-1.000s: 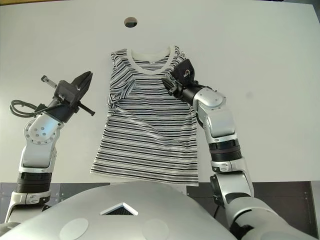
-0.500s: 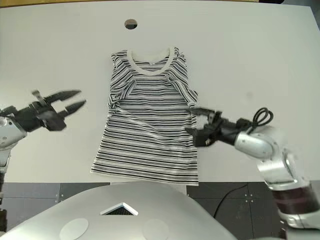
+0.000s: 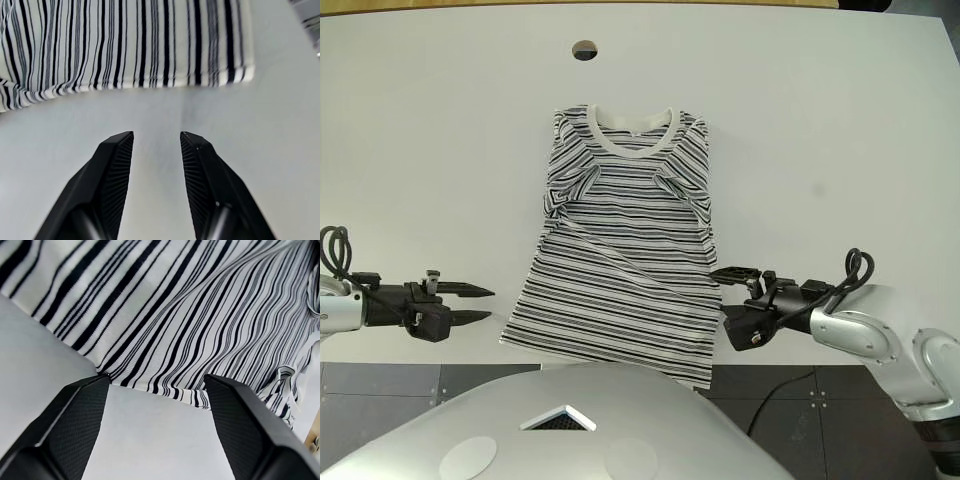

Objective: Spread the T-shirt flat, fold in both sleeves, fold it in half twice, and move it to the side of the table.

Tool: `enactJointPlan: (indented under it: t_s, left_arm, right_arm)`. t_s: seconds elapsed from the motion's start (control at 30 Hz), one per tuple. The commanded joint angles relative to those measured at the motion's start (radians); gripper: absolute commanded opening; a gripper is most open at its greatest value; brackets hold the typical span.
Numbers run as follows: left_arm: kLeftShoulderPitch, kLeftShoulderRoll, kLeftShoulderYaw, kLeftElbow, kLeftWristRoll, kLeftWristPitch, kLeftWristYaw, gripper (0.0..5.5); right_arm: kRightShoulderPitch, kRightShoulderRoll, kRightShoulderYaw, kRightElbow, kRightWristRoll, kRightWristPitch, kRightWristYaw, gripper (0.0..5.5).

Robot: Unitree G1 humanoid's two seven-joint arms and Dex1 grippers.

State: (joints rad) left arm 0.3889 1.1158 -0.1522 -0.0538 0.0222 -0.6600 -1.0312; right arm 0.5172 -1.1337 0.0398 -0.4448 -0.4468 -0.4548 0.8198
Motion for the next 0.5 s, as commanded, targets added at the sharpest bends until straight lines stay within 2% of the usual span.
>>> enactJointPlan:
  t_s: [0.03, 0.23, 0.5]
  left_arm:
    - [-0.003, -0.025, -0.033, -0.015, 0.002, 0.015, -0.007, 1.75]
    - [-0.006, -0.055, -0.088, -0.048, 0.021, 0.017, -0.010, 1.75]
    - [-0.014, -0.075, -0.112, -0.054, 0.028, 0.018, 0.001, 1.75]
  right_arm:
    - [-0.060, 0.023, -0.019, -0.020, 0.051, 0.023, 0.005, 3.51]
    - [-0.087, 0.020, -0.088, -0.054, 0.152, 0.050, 0.022, 3.51]
    - [0.164, -0.034, -0.126, -0.101, 0.101, 0.055, 0.156, 3.51]
